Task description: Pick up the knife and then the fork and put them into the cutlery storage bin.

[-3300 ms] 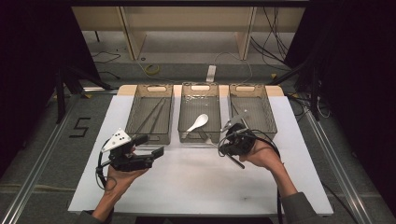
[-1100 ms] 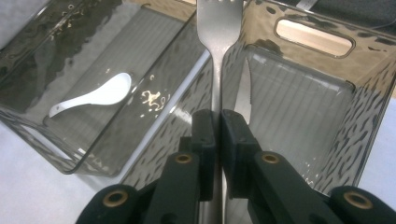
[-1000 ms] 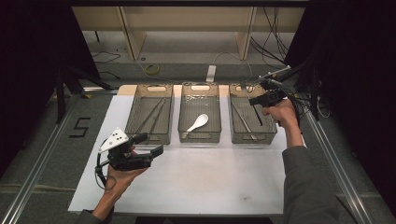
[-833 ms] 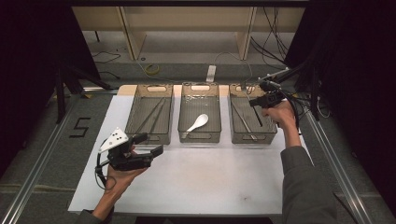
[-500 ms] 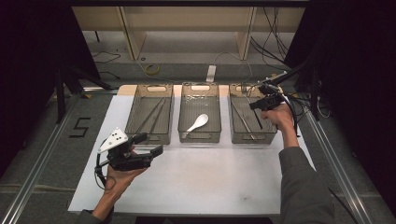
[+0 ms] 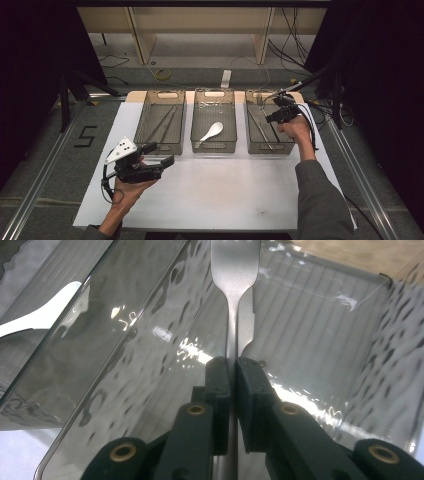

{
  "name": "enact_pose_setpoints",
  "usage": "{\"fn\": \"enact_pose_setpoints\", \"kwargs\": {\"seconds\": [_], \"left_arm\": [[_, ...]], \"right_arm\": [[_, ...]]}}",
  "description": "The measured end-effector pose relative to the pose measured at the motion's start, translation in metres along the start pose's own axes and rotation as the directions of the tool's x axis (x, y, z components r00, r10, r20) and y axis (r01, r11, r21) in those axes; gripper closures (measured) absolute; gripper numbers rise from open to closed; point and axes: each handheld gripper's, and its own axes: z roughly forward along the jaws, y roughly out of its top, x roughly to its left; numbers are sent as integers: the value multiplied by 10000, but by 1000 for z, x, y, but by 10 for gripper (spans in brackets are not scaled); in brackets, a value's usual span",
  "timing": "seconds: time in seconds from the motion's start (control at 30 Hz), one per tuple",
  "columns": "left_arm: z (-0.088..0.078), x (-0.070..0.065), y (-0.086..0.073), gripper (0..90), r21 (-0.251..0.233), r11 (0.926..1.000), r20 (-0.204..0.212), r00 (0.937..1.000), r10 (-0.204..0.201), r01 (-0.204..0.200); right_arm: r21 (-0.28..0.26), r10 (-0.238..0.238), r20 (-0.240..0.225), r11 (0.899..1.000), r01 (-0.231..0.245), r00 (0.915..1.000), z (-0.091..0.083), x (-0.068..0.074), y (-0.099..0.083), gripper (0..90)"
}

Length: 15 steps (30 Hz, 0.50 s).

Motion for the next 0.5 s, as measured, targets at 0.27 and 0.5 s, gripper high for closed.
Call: {"fn": "enact_pose_setpoints", "kwargs": {"seconds": [0.27, 0.5], "left_arm": [[0, 0, 0, 156, -14, 10000, -18, 10000, -46, 46], [0, 1, 0, 156, 21, 10000, -20, 10000, -59, 59]], "right_arm": [[177, 358, -20, 9992, -357, 9994, 5, 0, 0, 706], [-463, 193, -506, 9987, -216, 9985, -13, 3, 0, 577]]}}
